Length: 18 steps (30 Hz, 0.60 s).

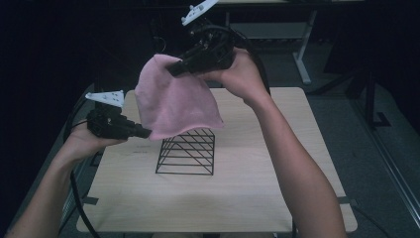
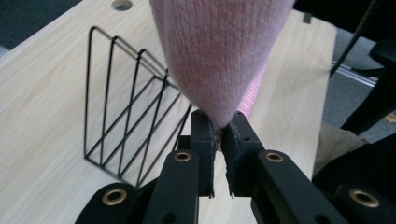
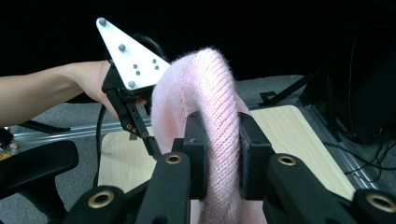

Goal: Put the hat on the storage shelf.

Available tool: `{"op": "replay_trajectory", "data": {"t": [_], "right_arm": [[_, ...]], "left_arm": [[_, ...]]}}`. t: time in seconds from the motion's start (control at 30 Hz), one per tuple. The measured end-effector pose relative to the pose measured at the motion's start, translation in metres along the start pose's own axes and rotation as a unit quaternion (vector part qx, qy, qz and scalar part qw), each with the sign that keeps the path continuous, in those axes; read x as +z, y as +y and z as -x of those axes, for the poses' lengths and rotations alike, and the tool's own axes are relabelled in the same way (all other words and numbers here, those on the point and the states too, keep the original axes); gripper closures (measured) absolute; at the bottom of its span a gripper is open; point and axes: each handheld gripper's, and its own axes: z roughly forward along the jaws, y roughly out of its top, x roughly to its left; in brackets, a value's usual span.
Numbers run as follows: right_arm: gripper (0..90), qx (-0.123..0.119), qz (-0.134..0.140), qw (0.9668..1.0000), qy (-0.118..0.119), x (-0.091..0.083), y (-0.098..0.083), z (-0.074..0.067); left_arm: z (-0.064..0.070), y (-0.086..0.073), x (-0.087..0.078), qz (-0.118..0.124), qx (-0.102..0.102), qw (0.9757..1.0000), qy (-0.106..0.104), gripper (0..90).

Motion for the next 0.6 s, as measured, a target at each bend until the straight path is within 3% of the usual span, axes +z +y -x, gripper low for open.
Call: {"op": "replay_trajectory", "data": {"t": [0.1, 0.3, 0.43, 0.6], "right_arm": [[76.2, 0.012, -0.006, 0.9999, -0.004, 0.008, -0.011, 0.004], [76.2, 0.035, -0.008, 0.9994, -0.003, 0.016, -0.029, 0.014], [76.2, 0.036, -0.01, 0.9993, -0.005, 0.017, -0.037, 0.019], [76.2, 0.056, -0.008, 0.9983, -0.01, 0.014, -0.05, 0.026]], "left_arm": [[-0.005, -0.003, 0.005, -0.021, -0.005, 0.9997, 0.01, 83.7], [-0.011, -0.006, 0.016, -0.039, -0.013, 0.999, 0.016, 83.9], [-0.014, -0.007, 0.021, -0.041, -0.019, 0.9988, 0.019, 83.8], [-0.016, -0.005, 0.029, -0.04, -0.019, 0.9987, 0.025, 83.8]]}}
